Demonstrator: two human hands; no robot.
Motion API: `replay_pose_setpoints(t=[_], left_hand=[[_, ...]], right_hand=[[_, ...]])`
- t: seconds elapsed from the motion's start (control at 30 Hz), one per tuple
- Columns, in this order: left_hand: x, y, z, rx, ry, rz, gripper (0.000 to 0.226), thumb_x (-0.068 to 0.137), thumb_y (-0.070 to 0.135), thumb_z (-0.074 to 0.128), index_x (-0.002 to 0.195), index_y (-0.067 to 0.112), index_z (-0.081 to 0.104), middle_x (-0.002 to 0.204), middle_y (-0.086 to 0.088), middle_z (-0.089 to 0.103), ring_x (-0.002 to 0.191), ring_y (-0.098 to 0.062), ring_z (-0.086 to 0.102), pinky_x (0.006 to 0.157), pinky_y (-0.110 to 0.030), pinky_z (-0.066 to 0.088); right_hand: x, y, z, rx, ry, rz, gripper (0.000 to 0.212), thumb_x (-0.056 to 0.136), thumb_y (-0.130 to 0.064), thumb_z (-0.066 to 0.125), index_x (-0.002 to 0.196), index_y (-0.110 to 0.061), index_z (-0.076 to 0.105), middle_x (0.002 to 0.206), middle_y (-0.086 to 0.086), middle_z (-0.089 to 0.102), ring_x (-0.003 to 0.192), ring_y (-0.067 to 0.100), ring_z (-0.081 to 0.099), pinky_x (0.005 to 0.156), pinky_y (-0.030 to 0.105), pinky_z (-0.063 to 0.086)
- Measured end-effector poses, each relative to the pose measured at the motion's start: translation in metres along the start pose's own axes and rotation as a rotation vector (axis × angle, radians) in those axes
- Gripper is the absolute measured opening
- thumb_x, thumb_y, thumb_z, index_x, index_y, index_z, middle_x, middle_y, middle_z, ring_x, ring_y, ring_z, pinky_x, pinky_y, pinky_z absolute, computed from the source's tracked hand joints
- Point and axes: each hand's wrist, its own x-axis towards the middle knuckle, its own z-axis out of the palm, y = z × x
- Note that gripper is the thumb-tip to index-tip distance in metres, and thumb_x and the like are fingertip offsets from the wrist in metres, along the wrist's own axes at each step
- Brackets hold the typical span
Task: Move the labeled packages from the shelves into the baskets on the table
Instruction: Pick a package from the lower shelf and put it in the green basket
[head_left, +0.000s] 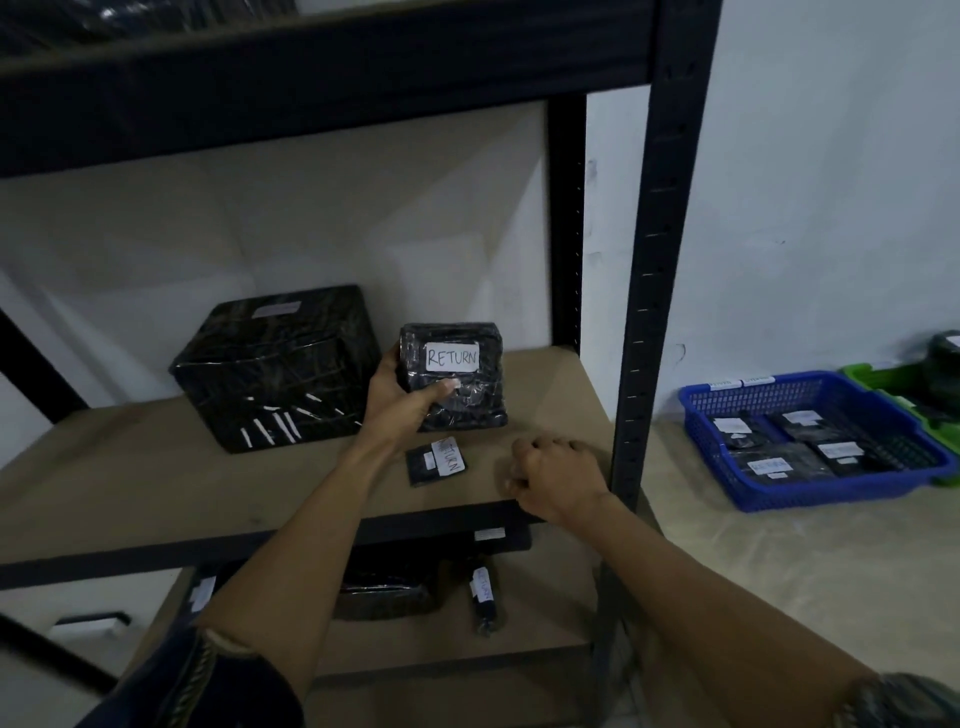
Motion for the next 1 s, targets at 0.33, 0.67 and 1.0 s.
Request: replay_pose_setpoints(t=[0.33, 0.67, 1.0], left_hand=[[-0.100, 0.043, 0.004, 0.056, 0.136, 0.011, 0.060, 0.068, 0.005, 0.083, 0.123, 0.013, 0.060, 0.106, 0.000, 0.070, 0.092, -0.009, 0.068, 0.074, -0.017, 0.055], [-0.212, 0.061, 0.024, 0.021, 0.119, -0.098, 0.084, 0.048, 0.016, 0.090, 0.125, 0.015, 0.057, 0.108, -0.001, 0.072, 0.098, -0.020, 0.069, 0.089, -0.043, 0.056], [-0.314, 0.075, 0.094, 0.048, -0.015, -0.061, 0.054, 0.066, 0.007, 0.084, 0.114, 0.019, 0.061, 0.101, 0.006, 0.070, 0.089, -0.008, 0.068, 0.074, -0.024, 0.056]], right_hand=[[-0.092, 0.014, -0.028, 0.107, -0.155, -0.246, 0.033, 0.092, -0.035, 0.053, 0.116, -0.012, 0.057, 0.115, 0.009, 0.062, 0.105, 0.026, 0.059, 0.086, 0.036, 0.048], [-0.196, 0.067, -0.036, 0.075, -0.237, -0.159, 0.033, 0.092, -0.032, 0.053, 0.118, -0.012, 0.057, 0.115, 0.008, 0.062, 0.106, 0.025, 0.060, 0.093, 0.038, 0.050], [-0.326, 0.129, -0.039, 0.059, -0.346, -0.040, 0.042, 0.093, -0.036, 0.052, 0.127, -0.011, 0.054, 0.129, 0.013, 0.055, 0.119, 0.030, 0.052, 0.092, 0.034, 0.043]])
